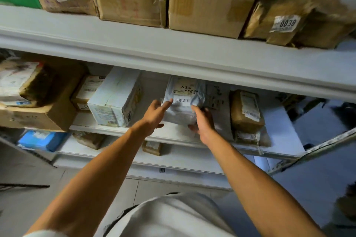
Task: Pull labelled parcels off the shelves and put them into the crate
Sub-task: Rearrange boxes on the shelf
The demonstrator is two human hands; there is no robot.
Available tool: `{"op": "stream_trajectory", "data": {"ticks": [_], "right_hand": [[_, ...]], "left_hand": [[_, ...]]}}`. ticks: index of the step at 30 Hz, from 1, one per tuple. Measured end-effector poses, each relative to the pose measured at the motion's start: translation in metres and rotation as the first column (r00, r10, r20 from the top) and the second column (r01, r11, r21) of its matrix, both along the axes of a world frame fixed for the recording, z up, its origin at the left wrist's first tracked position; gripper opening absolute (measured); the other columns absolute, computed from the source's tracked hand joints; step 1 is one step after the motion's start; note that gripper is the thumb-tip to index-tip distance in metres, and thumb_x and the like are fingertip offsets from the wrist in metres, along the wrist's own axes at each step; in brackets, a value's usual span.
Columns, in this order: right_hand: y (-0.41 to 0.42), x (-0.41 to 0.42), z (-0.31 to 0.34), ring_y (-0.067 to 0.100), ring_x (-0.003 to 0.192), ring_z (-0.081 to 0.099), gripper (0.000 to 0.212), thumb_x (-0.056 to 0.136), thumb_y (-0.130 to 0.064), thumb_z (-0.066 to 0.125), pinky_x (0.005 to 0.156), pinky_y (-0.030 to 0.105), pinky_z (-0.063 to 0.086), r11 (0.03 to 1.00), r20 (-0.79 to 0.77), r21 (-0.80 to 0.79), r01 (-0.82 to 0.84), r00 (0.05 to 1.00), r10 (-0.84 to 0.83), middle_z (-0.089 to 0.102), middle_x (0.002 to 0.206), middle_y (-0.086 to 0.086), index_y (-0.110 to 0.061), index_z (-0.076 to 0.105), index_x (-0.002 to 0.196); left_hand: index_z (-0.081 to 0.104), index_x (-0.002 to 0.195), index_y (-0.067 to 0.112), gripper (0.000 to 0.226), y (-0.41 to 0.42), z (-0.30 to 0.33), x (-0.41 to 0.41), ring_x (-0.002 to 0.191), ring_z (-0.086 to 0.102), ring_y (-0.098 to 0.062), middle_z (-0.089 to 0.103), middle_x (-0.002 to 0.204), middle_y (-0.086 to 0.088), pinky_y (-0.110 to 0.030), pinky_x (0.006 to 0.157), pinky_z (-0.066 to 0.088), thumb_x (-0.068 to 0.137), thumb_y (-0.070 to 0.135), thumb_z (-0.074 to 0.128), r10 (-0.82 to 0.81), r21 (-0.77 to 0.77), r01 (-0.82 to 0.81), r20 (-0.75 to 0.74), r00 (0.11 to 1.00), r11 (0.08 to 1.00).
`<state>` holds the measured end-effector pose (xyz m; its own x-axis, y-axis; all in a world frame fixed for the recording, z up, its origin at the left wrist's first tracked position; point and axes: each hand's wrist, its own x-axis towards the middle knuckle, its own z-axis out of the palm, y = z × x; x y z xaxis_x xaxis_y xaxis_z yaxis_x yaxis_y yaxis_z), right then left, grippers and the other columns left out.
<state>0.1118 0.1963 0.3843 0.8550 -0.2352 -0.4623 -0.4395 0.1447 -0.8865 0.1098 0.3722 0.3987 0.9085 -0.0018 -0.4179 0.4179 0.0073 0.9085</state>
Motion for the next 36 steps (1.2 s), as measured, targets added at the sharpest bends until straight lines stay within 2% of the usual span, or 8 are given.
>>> {"op": "stream_trajectory", "data": {"ticks": [4,8,11,14,18,21,28,36], "right_hand": [[-0.023,-0.001,-0.01,0.022,0.095,0.064,0.064,0.07,-0.04,0.076,0.056,0.029,0.055,0.984,-0.017,0.099,-0.145,0.989,0.147,0.064,0.124,0.016,-0.021,0.055,0.128],[-0.04,-0.003,-0.01,0.023,0.096,0.061,0.052,0.076,-0.033,0.077,0.071,0.04,0.058,0.922,-0.011,0.126,-0.367,0.928,0.371,0.061,0.114,0.005,-0.027,0.048,0.119],[-0.043,-0.006,-0.006,0.03,0.111,0.06,0.084,0.048,-0.052,0.085,0.073,0.04,0.059,0.859,-0.046,0.114,-0.5,0.861,0.507,0.062,0.117,0.005,-0.028,0.054,0.122],[-0.035,-0.009,-0.002,0.025,0.108,0.063,0.088,0.032,-0.071,0.087,0.095,0.044,0.053,0.812,-0.069,0.17,-0.559,0.815,0.576,0.069,0.106,-0.001,-0.029,0.069,0.107],[-0.011,-0.019,0.009,0.03,0.124,0.062,0.09,0.066,-0.065,0.081,0.111,0.046,0.045,0.649,0.044,0.287,-0.704,0.687,0.725,0.066,0.133,0.012,-0.015,0.059,0.138],[0.004,-0.039,0.011,0.029,0.125,0.061,0.068,0.082,-0.048,0.067,0.112,0.043,0.043,0.575,0.081,0.275,-0.77,0.615,0.785,0.065,0.134,0.012,-0.012,0.056,0.139],[0.026,-0.129,0.007,0.029,0.111,0.07,0.032,0.104,-0.019,0.043,0.087,0.037,0.06,0.432,0.076,0.41,-0.803,0.502,0.861,0.072,0.12,0.014,-0.007,0.058,0.129],[0.05,-0.248,-0.027,0.047,0.138,0.044,0.075,0.088,-0.032,0.07,0.117,0.063,0.028,0.188,0.015,0.399,-0.897,0.212,0.977,0.047,0.149,0.027,-0.003,0.041,0.15]], "left_hand": [[0.055,0.114,0.017,0.056,-0.004,0.0,-0.005,0.107,0.064,-0.033,0.061,0.12,-0.015,-0.056,0.094,0.055,0.082,0.058,0.073,0.097,-0.059,-0.099,-0.042,0.994,0.993],[0.055,0.104,0.008,0.035,-0.004,0.0,-0.024,0.077,0.071,-0.019,0.062,0.1,-0.013,-0.055,0.094,0.054,0.087,0.031,0.075,0.108,-0.146,-0.114,-0.051,0.993,0.983],[0.049,0.127,0.004,0.061,0.006,-0.001,-0.044,0.091,0.067,-0.027,0.063,0.117,-0.017,-0.048,0.087,0.055,0.082,0.033,0.077,0.043,-0.236,-0.066,-0.104,0.994,0.969],[0.046,0.138,0.01,0.073,0.013,-0.007,-0.072,0.106,0.063,-0.031,0.061,0.131,-0.018,-0.046,0.086,0.057,0.076,0.039,0.072,0.018,-0.314,-0.047,-0.095,0.995,0.948],[0.054,0.133,0.023,0.065,0.01,-0.021,-0.119,0.108,0.065,-0.027,0.067,0.129,-0.01,-0.049,0.096,0.054,0.074,0.041,0.075,0.075,-0.373,-0.086,-0.043,0.996,0.924],[0.05,0.14,0.026,0.076,0.013,-0.034,-0.16,0.112,0.062,-0.028,0.065,0.133,-0.01,-0.049,0.1,0.053,0.071,0.041,0.079,0.169,-0.38,-0.163,-0.018,0.985,0.91],[0.047,0.144,0.035,0.087,0.015,-0.043,-0.281,0.119,0.061,-0.034,0.061,0.134,-0.012,-0.042,0.088,0.057,0.068,0.031,0.088,0.341,-0.333,-0.328,-0.022,0.94,0.884],[0.048,0.143,0.035,0.08,-0.019,-0.05,-0.448,0.128,0.057,-0.032,0.06,0.14,-0.003,-0.053,0.1,0.05,0.072,0.026,0.084,0.595,-0.341,-0.576,-0.058,0.802,0.743]]}}
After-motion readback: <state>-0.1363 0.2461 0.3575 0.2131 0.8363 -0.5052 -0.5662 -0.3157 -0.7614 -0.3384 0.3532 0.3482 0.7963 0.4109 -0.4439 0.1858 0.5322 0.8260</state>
